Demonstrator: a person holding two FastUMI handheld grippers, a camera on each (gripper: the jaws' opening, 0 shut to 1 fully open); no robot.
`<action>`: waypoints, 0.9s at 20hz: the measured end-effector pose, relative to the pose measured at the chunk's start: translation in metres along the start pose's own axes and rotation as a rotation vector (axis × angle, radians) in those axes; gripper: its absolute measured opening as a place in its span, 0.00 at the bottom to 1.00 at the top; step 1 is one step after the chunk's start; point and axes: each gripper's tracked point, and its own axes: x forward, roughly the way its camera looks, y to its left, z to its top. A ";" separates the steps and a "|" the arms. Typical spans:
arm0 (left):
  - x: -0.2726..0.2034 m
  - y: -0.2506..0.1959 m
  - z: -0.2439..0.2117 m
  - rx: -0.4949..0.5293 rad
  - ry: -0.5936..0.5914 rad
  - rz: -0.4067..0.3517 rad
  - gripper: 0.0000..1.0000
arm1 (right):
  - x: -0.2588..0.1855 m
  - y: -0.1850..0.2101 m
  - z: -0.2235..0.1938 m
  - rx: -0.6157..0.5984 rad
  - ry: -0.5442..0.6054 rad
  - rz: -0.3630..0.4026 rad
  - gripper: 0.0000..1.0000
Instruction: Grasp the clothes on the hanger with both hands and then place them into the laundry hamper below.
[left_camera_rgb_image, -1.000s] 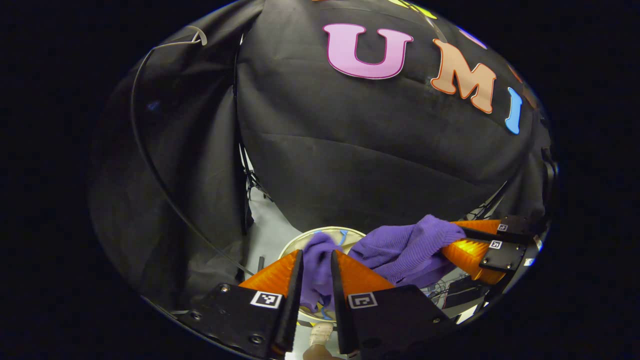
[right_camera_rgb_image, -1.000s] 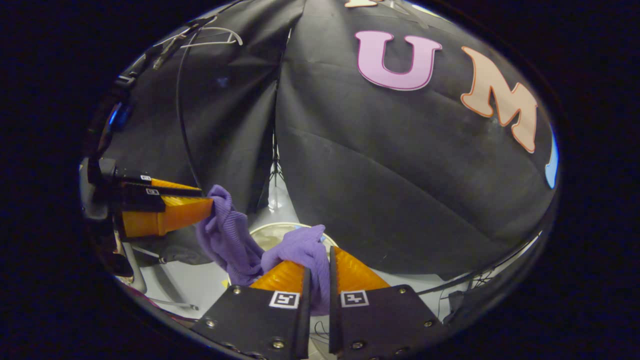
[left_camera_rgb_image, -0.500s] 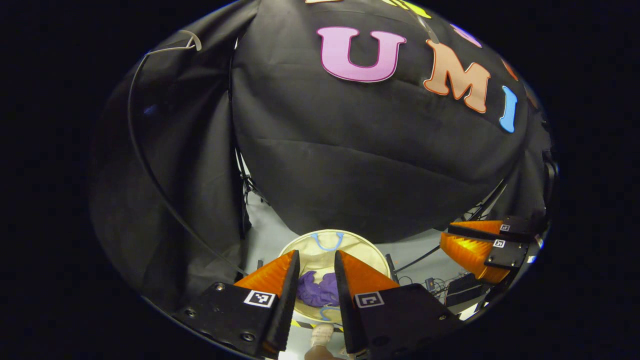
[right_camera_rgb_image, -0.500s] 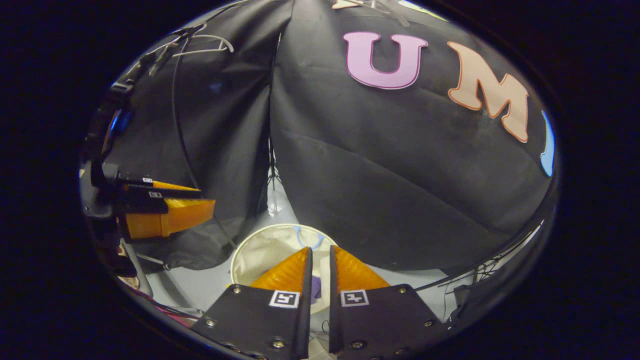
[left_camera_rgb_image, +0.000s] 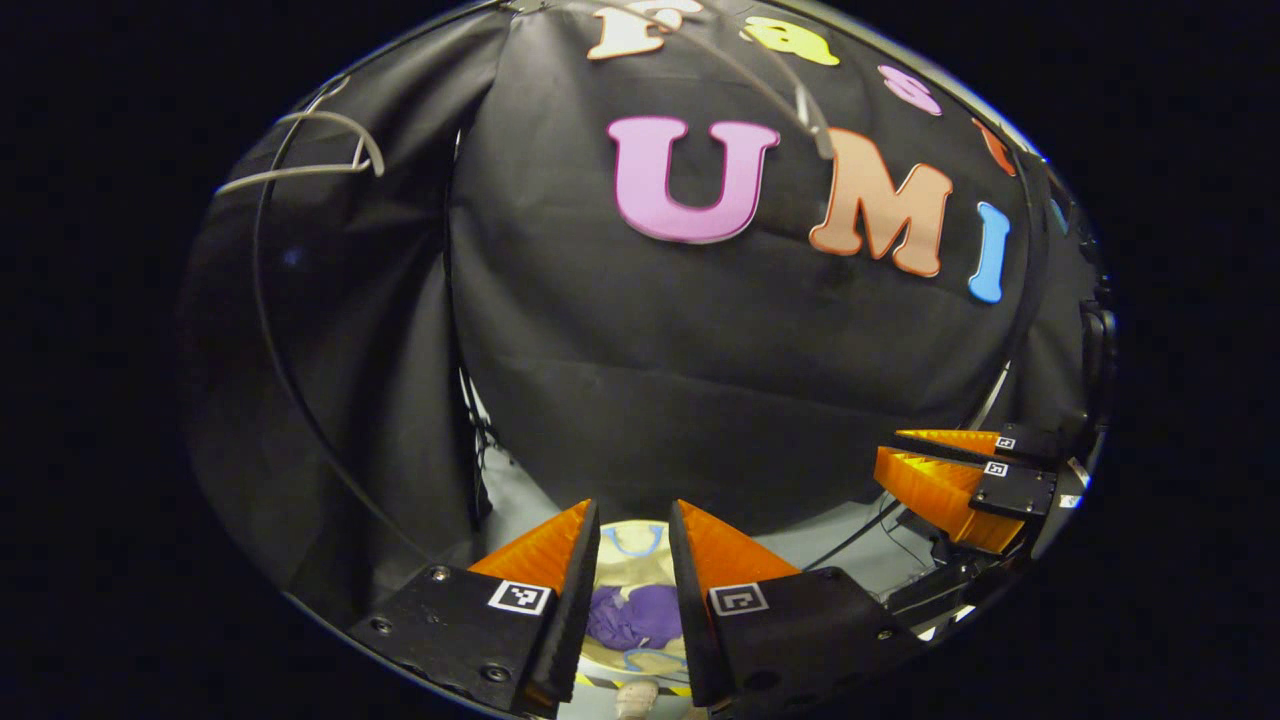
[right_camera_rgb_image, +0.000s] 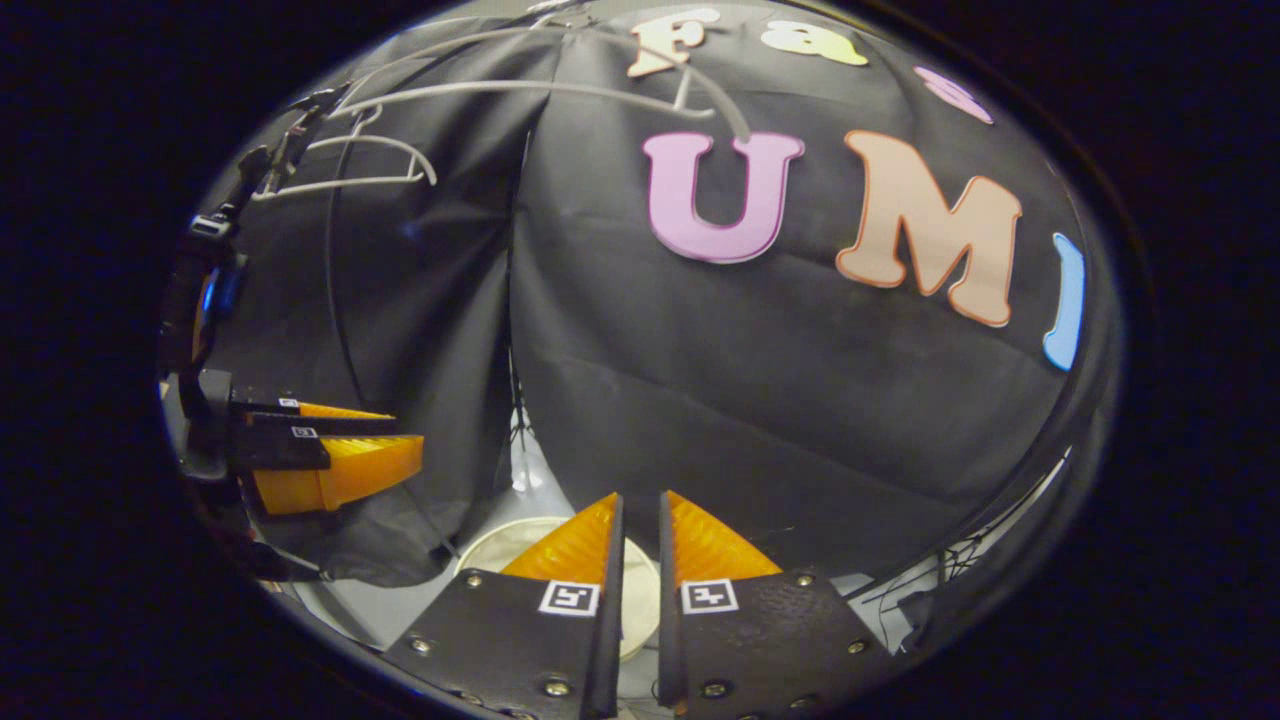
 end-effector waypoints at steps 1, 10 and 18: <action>-0.005 -0.006 0.016 0.014 -0.041 -0.005 0.43 | -0.009 -0.007 0.015 0.012 -0.035 -0.015 0.16; -0.058 -0.108 0.160 0.074 -0.343 -0.118 0.36 | -0.107 -0.102 0.157 0.002 -0.375 -0.161 0.25; -0.095 -0.215 0.201 0.050 -0.425 -0.214 0.89 | -0.198 -0.174 0.199 0.006 -0.519 -0.217 0.89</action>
